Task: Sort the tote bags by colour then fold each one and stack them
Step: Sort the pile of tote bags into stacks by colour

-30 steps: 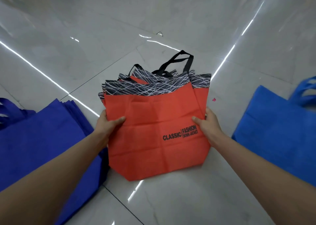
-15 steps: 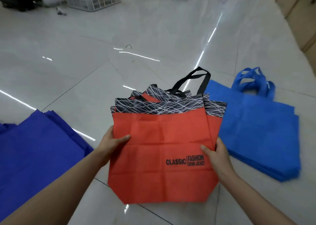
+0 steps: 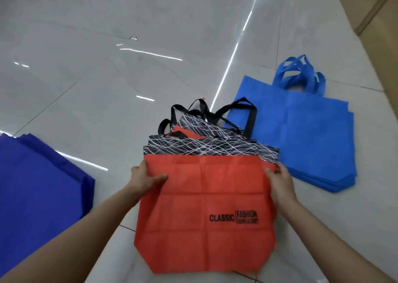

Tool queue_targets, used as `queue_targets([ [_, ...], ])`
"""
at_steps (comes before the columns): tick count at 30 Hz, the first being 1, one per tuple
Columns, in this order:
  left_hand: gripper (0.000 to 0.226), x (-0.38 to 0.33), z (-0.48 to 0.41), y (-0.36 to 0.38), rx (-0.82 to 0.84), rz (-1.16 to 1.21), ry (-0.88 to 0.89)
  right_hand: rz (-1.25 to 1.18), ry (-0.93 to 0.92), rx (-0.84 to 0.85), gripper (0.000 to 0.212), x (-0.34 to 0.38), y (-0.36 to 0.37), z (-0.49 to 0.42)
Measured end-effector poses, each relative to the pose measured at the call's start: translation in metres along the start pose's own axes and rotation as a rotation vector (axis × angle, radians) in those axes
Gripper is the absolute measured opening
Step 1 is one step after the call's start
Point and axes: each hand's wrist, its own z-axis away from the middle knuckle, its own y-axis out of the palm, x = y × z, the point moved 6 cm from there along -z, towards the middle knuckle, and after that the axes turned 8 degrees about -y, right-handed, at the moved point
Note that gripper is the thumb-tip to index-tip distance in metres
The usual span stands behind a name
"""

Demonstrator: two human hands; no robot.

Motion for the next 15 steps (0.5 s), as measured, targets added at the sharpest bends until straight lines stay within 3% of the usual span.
queue_targets([
  [3, 0.092, -0.008, -0.005, 0.005, -0.045, -0.201, 0.032, 0.071, -0.056, 0.096, 0.037, 0.013, 0.022, -0.017],
  [5, 0.097, -0.011, -0.008, 0.004, -0.06, -0.211, 0.033, 0.169, -0.052, 0.1, 0.05, 0.017, 0.025, -0.023],
  [8, 0.099, -0.018, -0.013, -0.002, -0.073, -0.263, 0.089, 0.63, -0.104, 0.026, 0.064, 0.035, 0.019, -0.029],
  [10, 0.097, -0.025, -0.014, -0.009, -0.101, -0.297, 0.086, 0.882, -0.356, -0.075, 0.061, 0.071, 0.03, -0.03],
  [11, 0.091, -0.026, -0.015, -0.012, -0.126, -0.322, 0.058, 0.915, -0.494, -0.037, 0.062, 0.09, 0.045, -0.032],
  [13, 0.075, -0.028, -0.014, -0.014, -0.158, -0.445, -0.016, 0.952, -0.688, 0.206, 0.066, 0.112, 0.09, -0.04],
  [15, 0.069, -0.027, -0.012, -0.007, -0.138, -0.552, -0.08, 1.022, -0.72, 0.489, 0.075, 0.115, 0.137, -0.048],
])
